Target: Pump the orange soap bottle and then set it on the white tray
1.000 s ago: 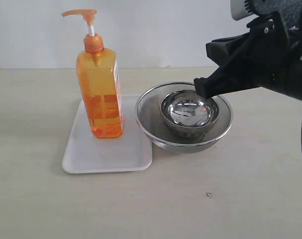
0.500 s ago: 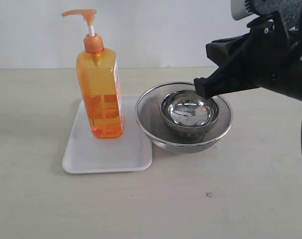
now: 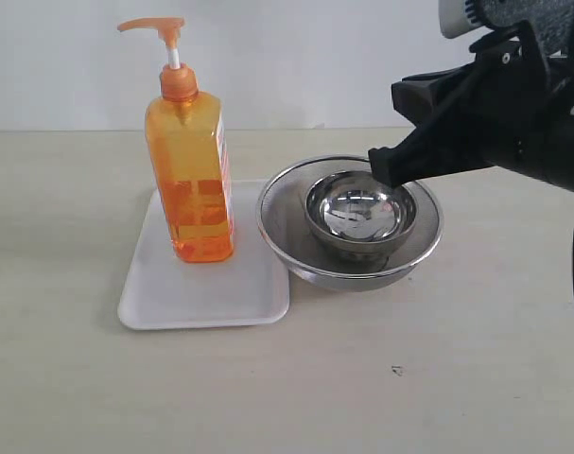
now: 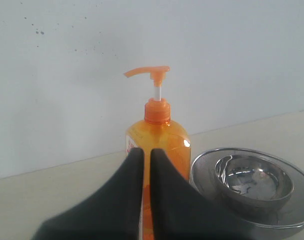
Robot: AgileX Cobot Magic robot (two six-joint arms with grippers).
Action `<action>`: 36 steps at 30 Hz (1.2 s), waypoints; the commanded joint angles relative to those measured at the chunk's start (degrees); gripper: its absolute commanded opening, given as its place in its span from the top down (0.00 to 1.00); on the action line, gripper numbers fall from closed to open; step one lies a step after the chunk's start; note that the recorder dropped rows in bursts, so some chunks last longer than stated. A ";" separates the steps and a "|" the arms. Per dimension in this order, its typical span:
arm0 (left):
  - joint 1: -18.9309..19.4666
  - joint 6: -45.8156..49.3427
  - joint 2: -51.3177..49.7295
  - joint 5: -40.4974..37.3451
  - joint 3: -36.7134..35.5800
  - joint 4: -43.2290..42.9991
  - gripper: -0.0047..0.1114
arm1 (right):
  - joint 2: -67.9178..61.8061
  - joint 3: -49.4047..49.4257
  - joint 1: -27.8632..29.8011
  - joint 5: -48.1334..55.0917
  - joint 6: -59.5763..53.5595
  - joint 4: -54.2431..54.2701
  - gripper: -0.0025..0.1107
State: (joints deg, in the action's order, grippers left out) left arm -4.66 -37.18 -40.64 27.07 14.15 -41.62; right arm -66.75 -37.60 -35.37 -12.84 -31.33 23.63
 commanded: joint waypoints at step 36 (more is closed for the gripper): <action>0.04 0.31 0.24 -0.09 -0.25 0.68 0.92 | 56.25 23.64 29.79 26.24 4.40 2.59 0.97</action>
State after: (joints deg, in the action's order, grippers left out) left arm -4.66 -36.97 -40.64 27.07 14.15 -41.62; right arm -12.24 -16.33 -5.87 15.01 -27.37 26.02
